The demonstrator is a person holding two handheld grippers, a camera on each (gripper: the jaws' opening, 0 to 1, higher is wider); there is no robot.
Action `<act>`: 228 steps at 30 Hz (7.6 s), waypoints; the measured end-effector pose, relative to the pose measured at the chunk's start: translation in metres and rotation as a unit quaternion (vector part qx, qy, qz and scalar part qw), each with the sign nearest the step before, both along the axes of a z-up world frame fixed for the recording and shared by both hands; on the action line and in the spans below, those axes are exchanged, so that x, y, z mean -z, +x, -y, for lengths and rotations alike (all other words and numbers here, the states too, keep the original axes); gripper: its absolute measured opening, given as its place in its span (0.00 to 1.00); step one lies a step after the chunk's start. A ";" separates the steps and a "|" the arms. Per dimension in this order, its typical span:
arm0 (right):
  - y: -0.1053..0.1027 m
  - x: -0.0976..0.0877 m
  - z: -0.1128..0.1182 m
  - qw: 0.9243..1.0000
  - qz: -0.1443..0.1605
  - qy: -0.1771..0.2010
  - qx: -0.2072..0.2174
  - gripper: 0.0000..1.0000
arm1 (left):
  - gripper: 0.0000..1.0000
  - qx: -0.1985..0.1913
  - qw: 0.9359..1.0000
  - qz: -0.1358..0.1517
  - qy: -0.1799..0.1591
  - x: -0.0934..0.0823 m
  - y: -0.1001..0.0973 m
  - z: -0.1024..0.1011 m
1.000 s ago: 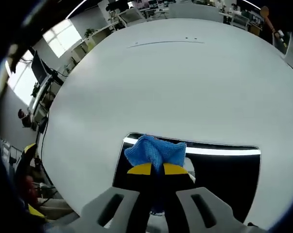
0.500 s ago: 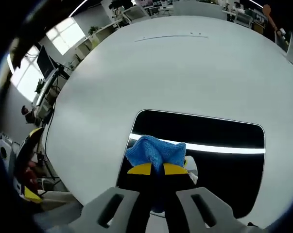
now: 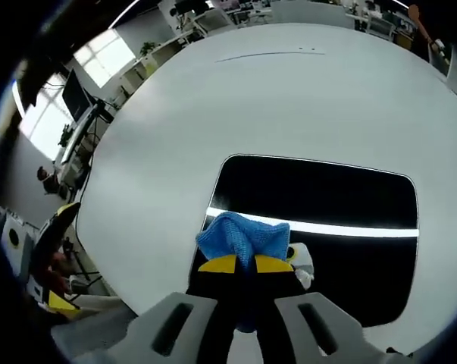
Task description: Wipe the mirror surface with the cleaning cloth until all visible marks leave the cleaned area.
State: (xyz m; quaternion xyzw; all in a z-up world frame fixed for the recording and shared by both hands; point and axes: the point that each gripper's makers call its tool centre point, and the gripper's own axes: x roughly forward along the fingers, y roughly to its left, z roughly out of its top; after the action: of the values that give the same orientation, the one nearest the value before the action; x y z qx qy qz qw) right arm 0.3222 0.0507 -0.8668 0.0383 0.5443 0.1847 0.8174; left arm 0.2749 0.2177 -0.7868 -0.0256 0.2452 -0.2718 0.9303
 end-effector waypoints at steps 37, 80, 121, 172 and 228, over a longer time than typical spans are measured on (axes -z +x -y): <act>-0.030 -0.001 0.001 0.999 -0.006 0.010 -0.034 0.01 | 0.99 0.007 1.000 -0.002 -0.001 0.002 -0.004 0.018; -0.012 0.001 0.041 1.000 0.007 -0.010 -0.012 0.00 | 0.97 0.026 1.000 0.002 0.014 0.005 -0.003 0.017; 0.089 0.002 0.050 0.998 0.036 -0.047 -0.004 0.01 | 0.97 0.008 1.000 0.001 -0.005 0.002 0.005 0.014; 0.079 0.001 0.094 0.996 0.040 -0.075 -0.001 0.01 | 0.99 0.012 1.000 0.003 0.002 -0.005 0.013 0.020; -0.016 0.002 0.080 0.999 0.029 -0.029 0.023 0.01 | 0.99 0.006 1.000 0.010 -0.004 -0.016 0.014 0.024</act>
State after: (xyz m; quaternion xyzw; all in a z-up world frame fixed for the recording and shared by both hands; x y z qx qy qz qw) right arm 0.3066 -0.0289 -0.8688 0.0219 0.5248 0.1514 0.8373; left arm 0.2887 0.1941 -0.7709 -0.0251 0.2352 -0.2788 0.9308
